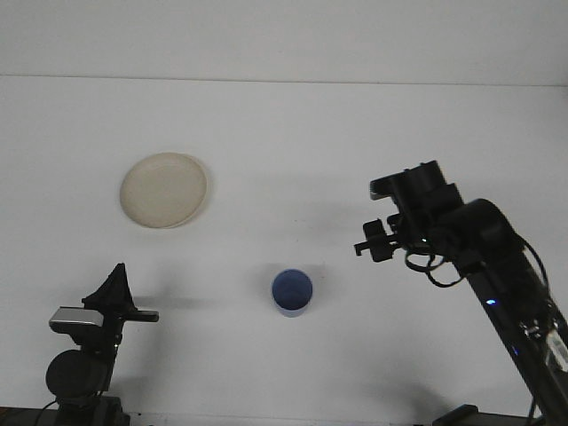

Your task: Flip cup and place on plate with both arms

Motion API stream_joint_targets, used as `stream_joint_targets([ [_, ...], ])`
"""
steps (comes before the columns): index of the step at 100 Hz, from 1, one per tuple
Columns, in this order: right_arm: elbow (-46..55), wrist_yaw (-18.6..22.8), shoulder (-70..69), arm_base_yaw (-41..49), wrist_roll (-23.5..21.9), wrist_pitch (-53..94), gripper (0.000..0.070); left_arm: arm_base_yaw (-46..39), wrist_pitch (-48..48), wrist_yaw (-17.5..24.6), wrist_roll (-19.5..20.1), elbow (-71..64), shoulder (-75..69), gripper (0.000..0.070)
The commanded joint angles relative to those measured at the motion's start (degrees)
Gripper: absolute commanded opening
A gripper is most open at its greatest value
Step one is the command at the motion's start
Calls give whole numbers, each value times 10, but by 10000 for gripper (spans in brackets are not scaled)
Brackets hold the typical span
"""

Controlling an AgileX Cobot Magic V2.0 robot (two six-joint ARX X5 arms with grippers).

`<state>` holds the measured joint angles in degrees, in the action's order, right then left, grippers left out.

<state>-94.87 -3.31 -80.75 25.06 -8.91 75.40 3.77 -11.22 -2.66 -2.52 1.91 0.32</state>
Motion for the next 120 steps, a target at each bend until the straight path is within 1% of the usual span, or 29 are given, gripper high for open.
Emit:
stream_joint_targets([
  [1,12,0,26,-21,29,-17,379,0,-8,1,0,-11,-1,11],
  [17,101,0,124,-87,49,-92,379,0,-8,1,0,-11,-1,11],
  [35,229,0,253,-139,49,-205,379,0,-8,1,0,-11,-1,10],
  [61,435,-2,438,-150,53,-354,379,0,-8,1,0,-11,-1,10],
  [79,555,-2,531,-150,61,-476,378,0,-8,1,0,-11,-1,10],
  [89,600,-2,556,-150,93,-544,379,0,-8,1,0,-11,-1,10],
  [98,619,-2,559,-150,126,-582,377,0,-8,1,0,-11,-1,11],
  [120,621,-1,538,-150,136,-628,377,0,-8,1,0,-11,-1,11],
])
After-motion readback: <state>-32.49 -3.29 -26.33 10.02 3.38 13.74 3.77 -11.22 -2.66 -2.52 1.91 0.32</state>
